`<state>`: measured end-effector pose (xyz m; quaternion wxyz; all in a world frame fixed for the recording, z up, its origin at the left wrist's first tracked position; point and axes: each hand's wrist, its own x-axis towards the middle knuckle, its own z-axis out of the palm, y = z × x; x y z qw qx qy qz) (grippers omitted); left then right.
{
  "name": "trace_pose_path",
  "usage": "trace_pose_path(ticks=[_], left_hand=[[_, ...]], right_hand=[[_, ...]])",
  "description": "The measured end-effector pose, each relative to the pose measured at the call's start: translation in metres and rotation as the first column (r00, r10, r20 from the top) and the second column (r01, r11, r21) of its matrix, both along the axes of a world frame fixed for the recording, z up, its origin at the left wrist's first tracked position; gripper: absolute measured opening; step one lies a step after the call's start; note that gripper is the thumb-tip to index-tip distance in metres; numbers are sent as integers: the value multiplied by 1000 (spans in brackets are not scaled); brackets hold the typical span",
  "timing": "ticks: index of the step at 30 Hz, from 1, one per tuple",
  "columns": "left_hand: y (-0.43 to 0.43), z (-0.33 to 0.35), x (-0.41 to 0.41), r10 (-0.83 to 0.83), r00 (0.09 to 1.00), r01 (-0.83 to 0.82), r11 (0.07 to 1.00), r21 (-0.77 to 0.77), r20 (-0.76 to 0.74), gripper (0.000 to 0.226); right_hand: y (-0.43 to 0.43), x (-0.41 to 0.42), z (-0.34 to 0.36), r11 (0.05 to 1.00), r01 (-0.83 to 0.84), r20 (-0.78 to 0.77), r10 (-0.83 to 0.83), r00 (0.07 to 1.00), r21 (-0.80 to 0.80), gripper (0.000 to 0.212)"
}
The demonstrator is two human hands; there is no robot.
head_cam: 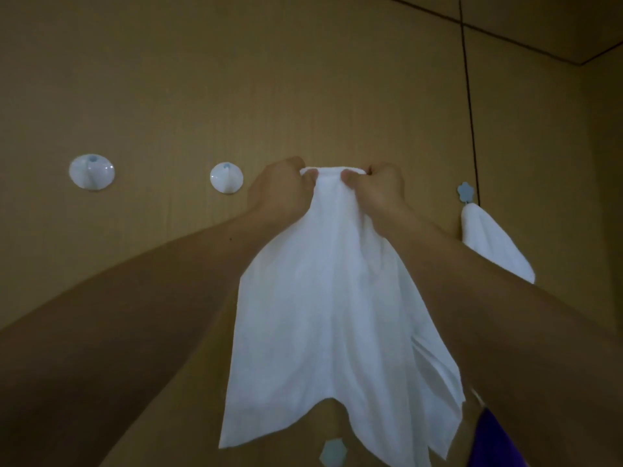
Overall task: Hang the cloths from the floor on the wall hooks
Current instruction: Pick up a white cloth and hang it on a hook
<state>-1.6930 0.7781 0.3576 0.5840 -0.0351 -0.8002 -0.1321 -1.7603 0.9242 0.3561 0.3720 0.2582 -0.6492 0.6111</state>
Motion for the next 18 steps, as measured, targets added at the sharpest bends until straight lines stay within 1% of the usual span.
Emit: trace_pose_path(ticks=[3,6,8,11,13,15,18], left_hand=[[1,25,-24,125,992,-124,990,-71,-3,28],[-1,37,-42,289,957,-286,948,-139,4,30],[-2,39,-50,351,936,-343,928,-145,34,31],[0,36,-60,330,942,-325,942,-89,57,29],[3,37,-60,263,959,-264,964,4,104,28],[5,44,-56,233,965,-242,968,69,125,27],[4,52,-52,281,957,-286,956,62,70,25]], right_hand=[[-5,-31,24,1000,-5,-11,5,1000,-26,19],[-13,-56,35,1000,-28,4,29,1000,-10,21],[-18,-69,35,999,-40,35,40,999,-20,23],[-23,-78,32,998,-64,64,65,996,-28,19],[-23,-77,32,998,-57,81,59,995,-26,19],[-21,-74,36,999,-33,70,36,997,-42,16],[-18,-75,42,999,-12,10,12,1000,-46,17]])
